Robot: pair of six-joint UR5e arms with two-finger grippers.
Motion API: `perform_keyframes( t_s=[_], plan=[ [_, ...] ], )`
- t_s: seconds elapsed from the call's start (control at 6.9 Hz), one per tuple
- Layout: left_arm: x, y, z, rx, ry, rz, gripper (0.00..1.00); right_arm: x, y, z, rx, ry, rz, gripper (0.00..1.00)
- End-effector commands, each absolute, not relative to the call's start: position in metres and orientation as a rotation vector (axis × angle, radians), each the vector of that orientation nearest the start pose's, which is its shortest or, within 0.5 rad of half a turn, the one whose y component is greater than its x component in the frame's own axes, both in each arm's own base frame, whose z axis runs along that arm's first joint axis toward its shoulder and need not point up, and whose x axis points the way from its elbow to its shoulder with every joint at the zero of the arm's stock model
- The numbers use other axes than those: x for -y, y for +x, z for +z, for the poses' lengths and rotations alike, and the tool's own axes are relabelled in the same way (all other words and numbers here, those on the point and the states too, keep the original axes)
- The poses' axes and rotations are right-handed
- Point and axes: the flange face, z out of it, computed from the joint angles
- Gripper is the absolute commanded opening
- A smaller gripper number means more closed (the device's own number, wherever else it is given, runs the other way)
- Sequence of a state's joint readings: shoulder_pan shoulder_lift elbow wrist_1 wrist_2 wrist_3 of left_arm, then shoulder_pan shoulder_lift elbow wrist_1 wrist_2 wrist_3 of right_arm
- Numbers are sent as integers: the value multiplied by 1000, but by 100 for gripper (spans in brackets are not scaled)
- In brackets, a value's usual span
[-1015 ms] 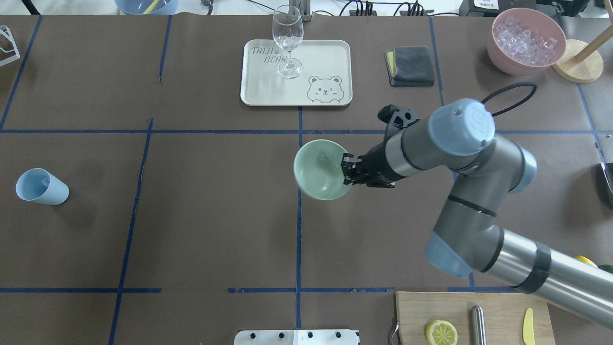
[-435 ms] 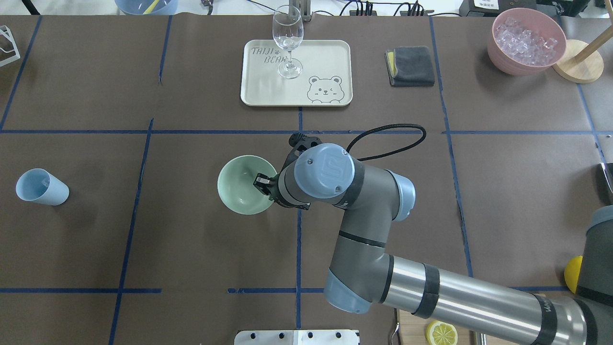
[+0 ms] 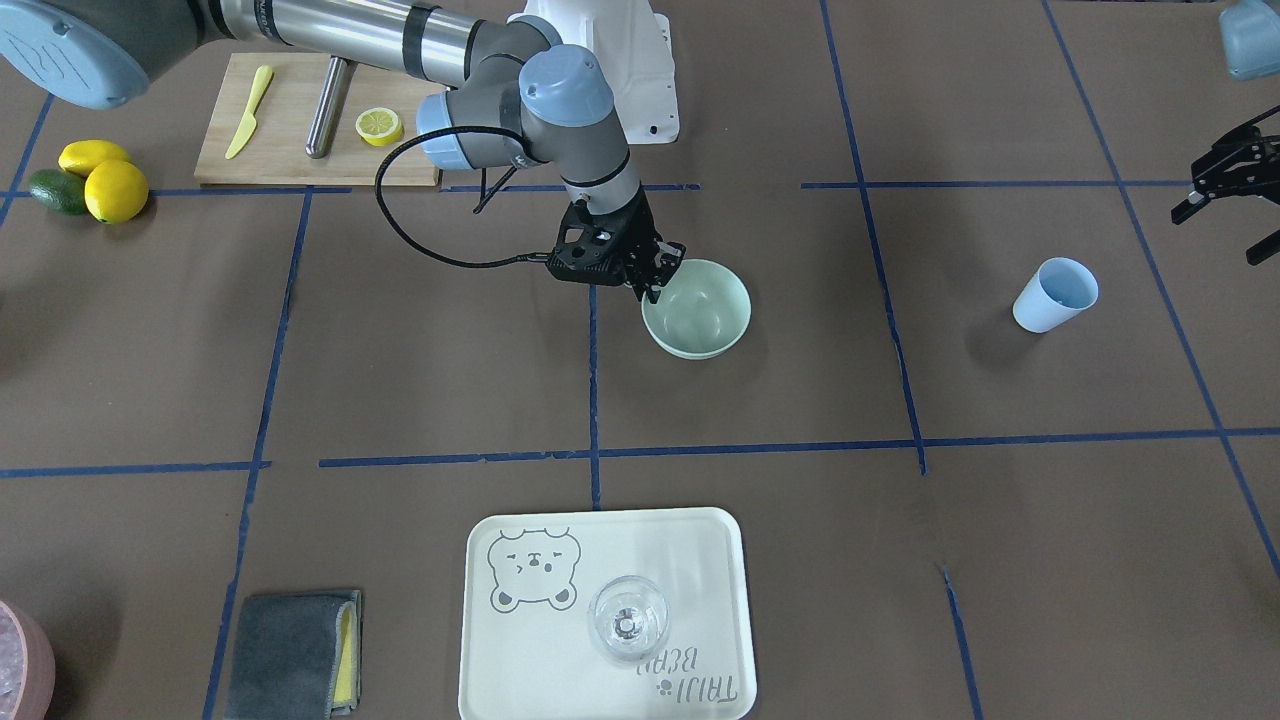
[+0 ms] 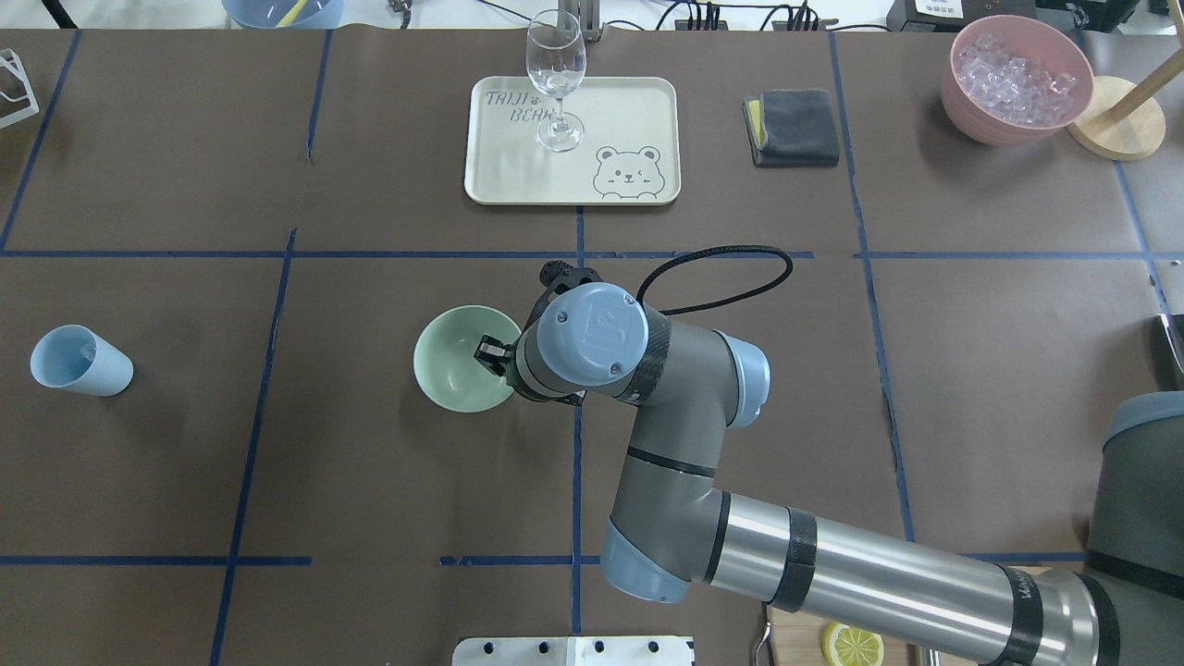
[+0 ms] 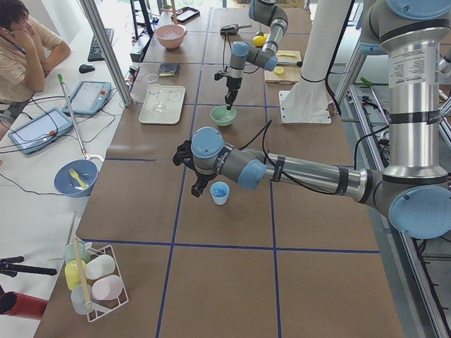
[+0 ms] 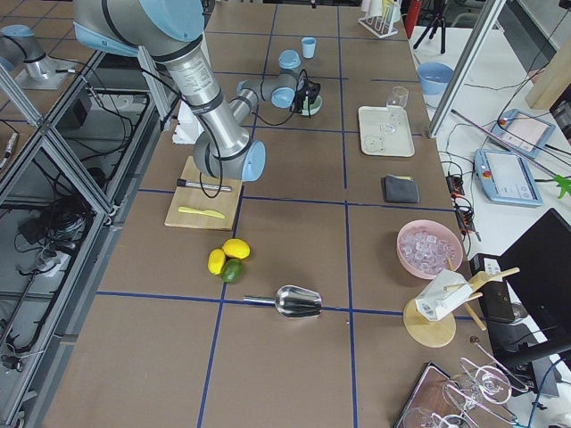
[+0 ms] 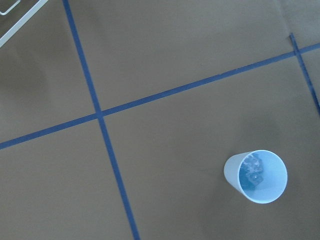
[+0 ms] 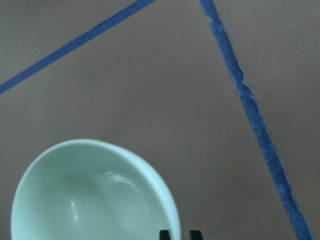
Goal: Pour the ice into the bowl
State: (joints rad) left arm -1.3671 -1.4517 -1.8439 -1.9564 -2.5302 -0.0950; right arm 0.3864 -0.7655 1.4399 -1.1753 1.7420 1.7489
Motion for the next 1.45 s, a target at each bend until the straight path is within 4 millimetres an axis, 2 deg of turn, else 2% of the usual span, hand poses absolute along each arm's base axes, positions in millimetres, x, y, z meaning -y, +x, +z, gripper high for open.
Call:
perform_keyframes(
  t_s=[0.0, 0.15, 0.29, 0.44, 0.58, 0.73, 0.87, 1.02, 1.16, 1.31],
  plan=[
    [416, 57, 526, -1001, 475, 190, 100, 399, -620, 152, 1115, -53, 439, 100],
    [390, 89, 530, -1020, 506, 78, 100, 428, -569, 132, 1136, -111, 446, 100],
    [367, 117, 535, -1040, 482, 19, 100, 442, -505, 133, 1162, -141, 457, 100],
    [331, 129, 558, -942, 572, 19, 100, 428, -467, 170, 1158, -134, 460, 100],
    [317, 136, 571, -887, 586, 14, 100, 428, -463, 187, 1136, -120, 460, 100],
    [300, 121, 577, -915, 639, -56, 97, 428, -463, 191, 1131, -116, 453, 100],
    [276, 98, 583, -951, 706, -72, 91, 428, -464, 192, 1129, -114, 453, 100],
    [271, 96, 580, -979, 785, -77, 92, 428, -464, 192, 1127, -113, 454, 100],
    [270, 95, 572, -1011, 840, -75, 100, 429, -464, 192, 1127, -109, 457, 100],
    [269, 95, 569, -1045, 857, -77, 100, 429, -464, 192, 1127, -108, 456, 100]
  ],
)
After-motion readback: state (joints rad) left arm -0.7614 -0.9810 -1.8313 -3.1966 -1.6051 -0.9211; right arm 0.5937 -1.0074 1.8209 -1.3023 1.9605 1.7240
